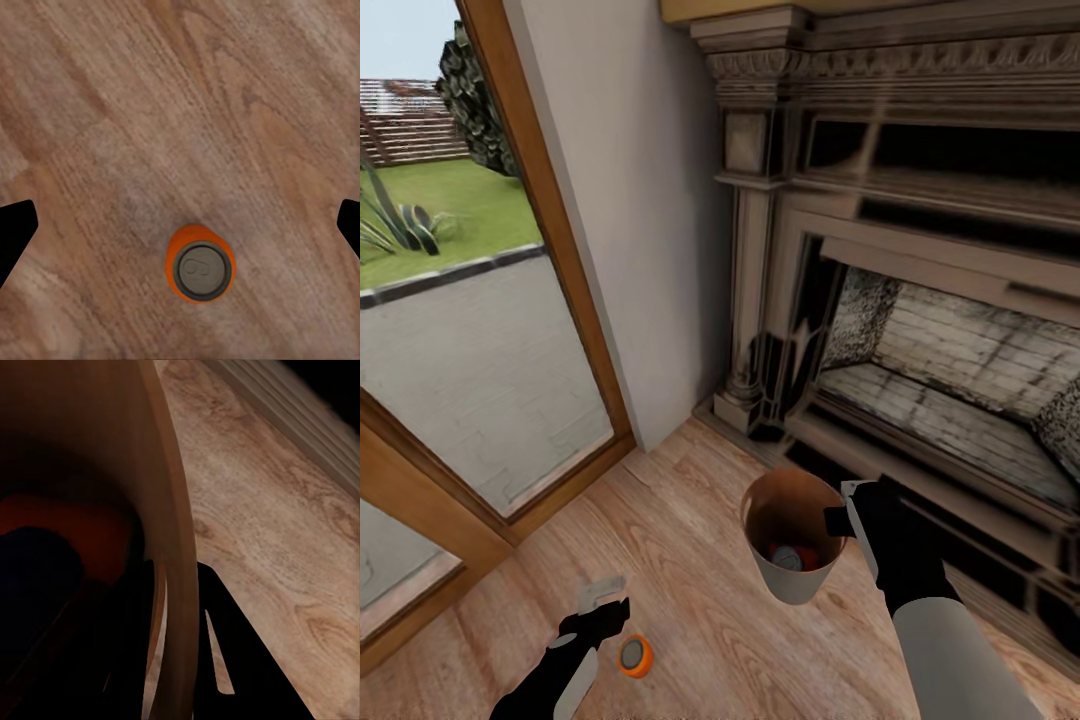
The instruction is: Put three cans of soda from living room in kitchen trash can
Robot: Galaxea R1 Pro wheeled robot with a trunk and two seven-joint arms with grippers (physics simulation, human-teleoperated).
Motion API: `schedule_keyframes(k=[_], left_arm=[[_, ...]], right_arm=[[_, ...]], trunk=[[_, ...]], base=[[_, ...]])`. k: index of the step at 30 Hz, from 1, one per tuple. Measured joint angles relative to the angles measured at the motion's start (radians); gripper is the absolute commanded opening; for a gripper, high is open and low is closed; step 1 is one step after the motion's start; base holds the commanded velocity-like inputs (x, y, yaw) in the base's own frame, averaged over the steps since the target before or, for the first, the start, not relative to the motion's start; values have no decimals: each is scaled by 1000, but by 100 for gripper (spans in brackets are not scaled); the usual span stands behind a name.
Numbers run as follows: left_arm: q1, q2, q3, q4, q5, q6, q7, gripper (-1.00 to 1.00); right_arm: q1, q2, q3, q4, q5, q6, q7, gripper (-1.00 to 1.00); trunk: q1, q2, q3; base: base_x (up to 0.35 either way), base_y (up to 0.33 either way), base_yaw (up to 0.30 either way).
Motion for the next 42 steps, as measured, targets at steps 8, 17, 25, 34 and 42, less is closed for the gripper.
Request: schedule_keyframes(k=[8, 17, 25, 34, 42], left_arm=[[0, 0, 0, 0, 0, 0, 0, 100], [0, 0, 0, 1, 0, 0, 0, 100], [0, 0, 0, 1, 0, 0, 0, 100], [0, 0, 0, 1, 0, 0, 0, 100], [0, 0, 0, 1, 0, 0, 0, 100]], right_arm=[[0, 0, 1, -2, -1, 0, 0, -100], [0, 0, 3, -6, 0, -1, 0, -100], [-2, -2, 3, -64, 1, -2, 0, -100], [-2, -2, 4, -95, -1, -1, 0, -100], [-2, -2, 50, -98, -2, -1, 0, -100]], trunk=[[0, 0, -13], [0, 0, -27], [0, 0, -39], [0, 0, -53], [0, 0, -55]], base=[[0, 0, 0], [0, 0, 0], [0, 0, 0], [93, 0, 0], [183, 0, 0]])
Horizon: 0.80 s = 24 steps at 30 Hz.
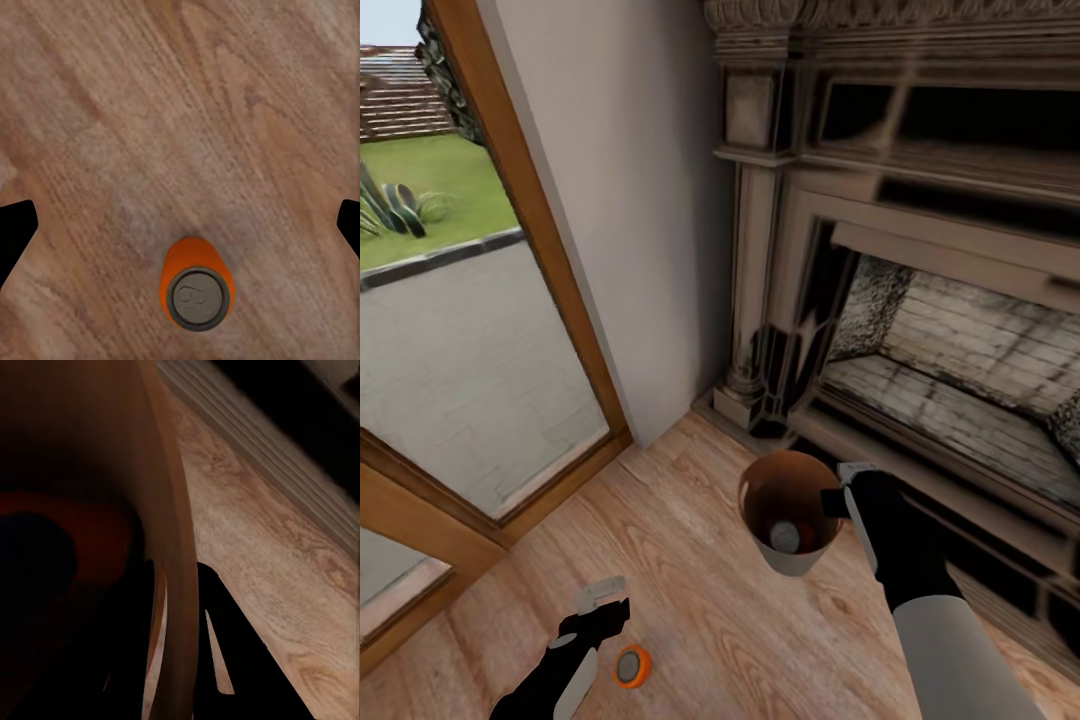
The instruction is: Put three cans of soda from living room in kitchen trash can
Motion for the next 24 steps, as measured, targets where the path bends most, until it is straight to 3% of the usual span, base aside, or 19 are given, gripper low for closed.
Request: schedule_keyframes(k=[5, 24], left_arm=[[0, 0, 0, 0, 0, 0, 0, 100], [0, -1, -9, 61, 0, -3, 0, 100]], right_arm=[[0, 0, 22, -17, -3, 0, 0, -100], [0, 0, 27, -84, -2, 1, 0, -100]], trunk=[[0, 0, -1], [0, 0, -16]], base=[[20, 0, 0], [1, 0, 0]])
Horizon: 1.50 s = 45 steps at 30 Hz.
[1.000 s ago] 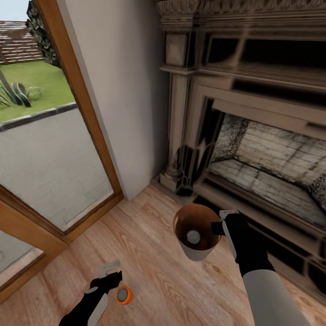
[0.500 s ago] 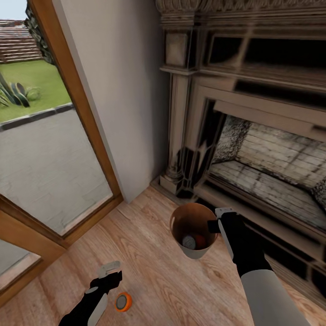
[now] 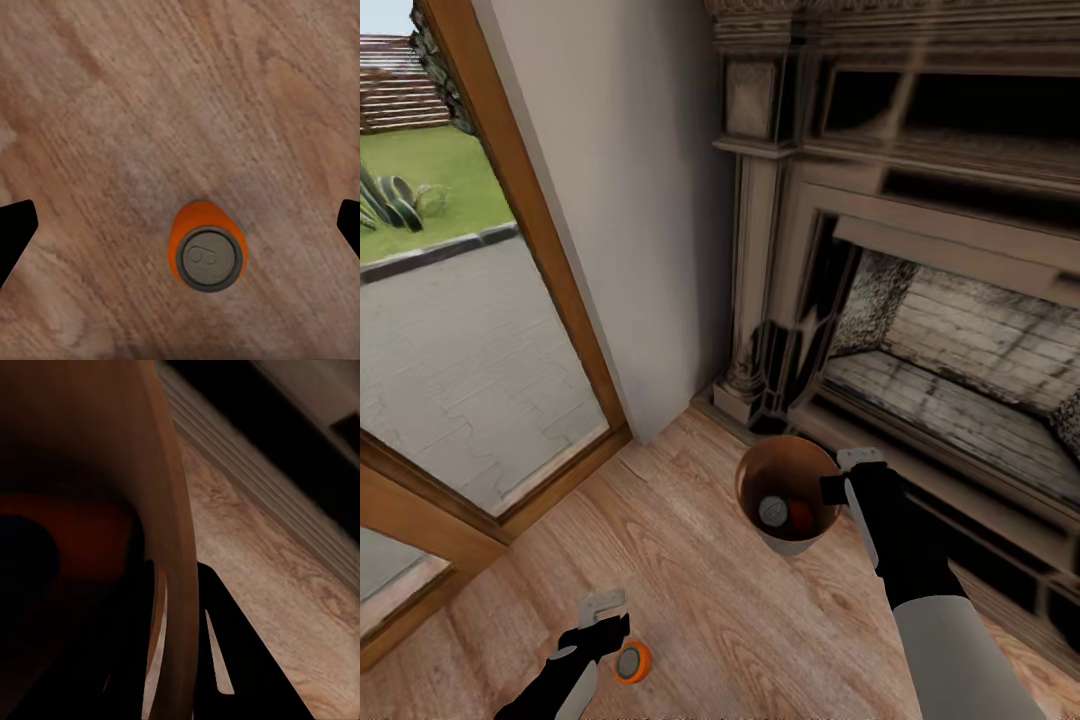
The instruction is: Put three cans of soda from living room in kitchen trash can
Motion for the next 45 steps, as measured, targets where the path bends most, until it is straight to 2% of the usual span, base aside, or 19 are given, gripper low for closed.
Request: schedule_keyframes(k=[21, 29, 45], left_arm=[[0, -1, 0, 1, 0, 0, 0, 100], [0, -1, 0, 1, 0, 0, 0, 100], [0, -1, 0, 1, 0, 0, 0, 100]], right_arm=[[0, 0, 0, -8, 0, -1, 0, -100], [0, -1, 0, -65, 2, 0, 0, -100], [0, -1, 0, -69, 2, 0, 0, -100]], trunk=[[0, 0, -33], [0, 0, -46], [0, 0, -71]], base=[[0, 0, 0], [0, 0, 0], [0, 0, 0]])
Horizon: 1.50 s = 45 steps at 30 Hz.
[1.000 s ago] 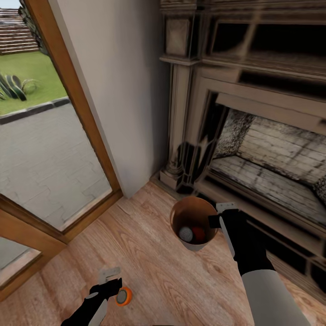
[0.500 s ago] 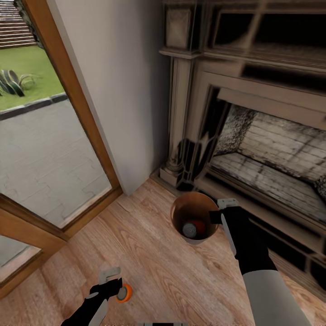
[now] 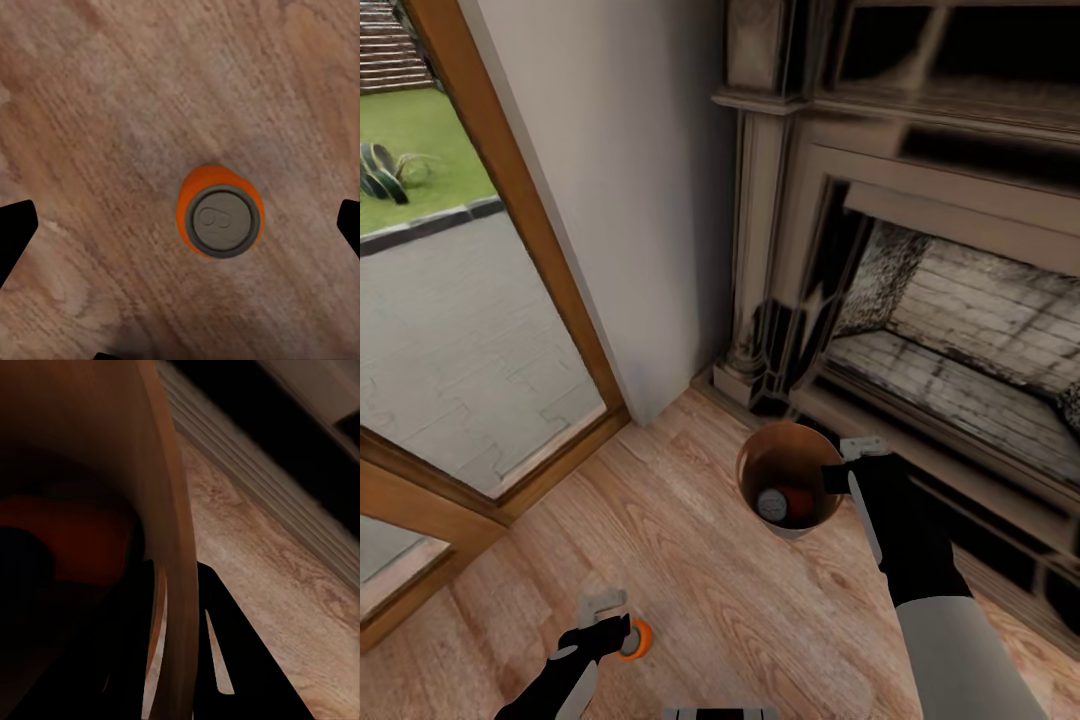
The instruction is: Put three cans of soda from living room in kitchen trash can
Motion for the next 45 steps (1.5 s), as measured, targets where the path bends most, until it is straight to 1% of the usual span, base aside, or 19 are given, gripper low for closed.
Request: schedule_keyframes(k=[2, 5, 9, 10, 14, 19, 24, 28, 30, 33, 36, 45], left_arm=[[0, 0, 0, 0, 0, 0, 0, 100], [0, 0, -1, 0, 0, 0, 0, 100], [0, 0, -3, 0, 0, 0, 0, 100], [0, -1, -5, -1, 0, 0, 0, 100], [0, -4, -11, -4, 0, 0, 0, 100], [0, -4, -12, -7, 0, 1, 0, 100], [0, -5, -12, -6, 0, 0, 0, 100], [0, -5, -12, -7, 0, 0, 0, 100], [0, -5, -12, -7, 0, 0, 0, 100], [0, -5, -12, -8, 0, 0, 0, 100], [0, -5, -12, -8, 0, 0, 0, 100], [0, -5, -12, -8, 0, 0, 0, 100]], right_arm=[[0, 0, 1, 0, -2, 0, 0, -100], [0, 0, 1, 0, -15, 0, 0, -100], [0, 0, 1, 0, 17, 1, 0, -100], [0, 0, 1, 0, 17, 1, 0, -100], [0, 0, 1, 0, -12, 0, 0, -100], [0, 0, 1, 0, 7, 0, 0, -100], [0, 1, 1, 0, -7, 0, 0, -100], [0, 1, 1, 0, 3, 0, 0, -100], [0, 1, 1, 0, 1, 0, 0, -100], [0, 1, 2, 0, -4, 0, 0, -100], [0, 1, 2, 0, -1, 0, 0, -100], [0, 1, 2, 0, -1, 0, 0, -100]], trunk=[[0, 0, -1], [0, 0, -3], [0, 0, -3], [0, 0, -3], [0, 0, -3], [0, 0, -3], [0, 0, -3], [0, 0, -3], [0, 0, -3], [11, -21, -13], [23, -42, -25], [57, -105, -66]], base=[[20, -55, 0], [58, -164, 0], [30, -81, 0], [10, -27, 0], [5, -14, 0], [1, -3, 0], [0, 0, 0], [0, 0, 0], [0, 0, 0], [0, 0, 0], [0, 0, 0], [0, 0, 0]])
